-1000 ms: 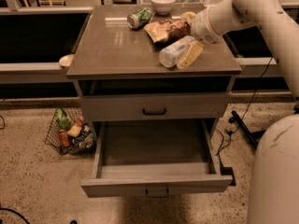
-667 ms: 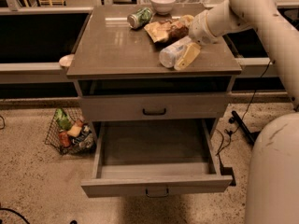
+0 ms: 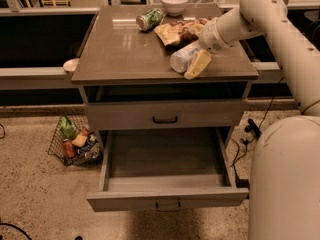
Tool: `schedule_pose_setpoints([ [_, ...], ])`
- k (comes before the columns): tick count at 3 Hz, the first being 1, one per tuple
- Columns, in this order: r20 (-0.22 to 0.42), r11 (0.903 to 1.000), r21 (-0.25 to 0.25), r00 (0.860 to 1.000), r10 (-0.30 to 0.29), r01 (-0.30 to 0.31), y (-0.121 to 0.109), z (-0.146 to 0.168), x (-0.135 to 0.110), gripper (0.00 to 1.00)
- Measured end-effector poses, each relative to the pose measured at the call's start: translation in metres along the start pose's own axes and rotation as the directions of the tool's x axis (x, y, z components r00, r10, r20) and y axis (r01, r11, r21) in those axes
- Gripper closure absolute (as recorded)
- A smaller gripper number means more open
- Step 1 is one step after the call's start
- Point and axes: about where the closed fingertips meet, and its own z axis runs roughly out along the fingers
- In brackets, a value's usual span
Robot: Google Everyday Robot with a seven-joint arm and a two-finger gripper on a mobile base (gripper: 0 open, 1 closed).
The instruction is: Place blue plastic bottle into middle drawer
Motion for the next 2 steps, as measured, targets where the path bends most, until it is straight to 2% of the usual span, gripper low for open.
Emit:
schedule_pose_setpoints([
  [1, 0.007, 0.9997, -0.021, 1.000, 0.009, -0.009, -0.0005, 0.0078, 0.0037, 0.00],
  [2, 0.009, 0.9993, -0.031, 1.000, 0.020, -0.020, -0.0008, 0.0113, 0.0057, 0.14],
])
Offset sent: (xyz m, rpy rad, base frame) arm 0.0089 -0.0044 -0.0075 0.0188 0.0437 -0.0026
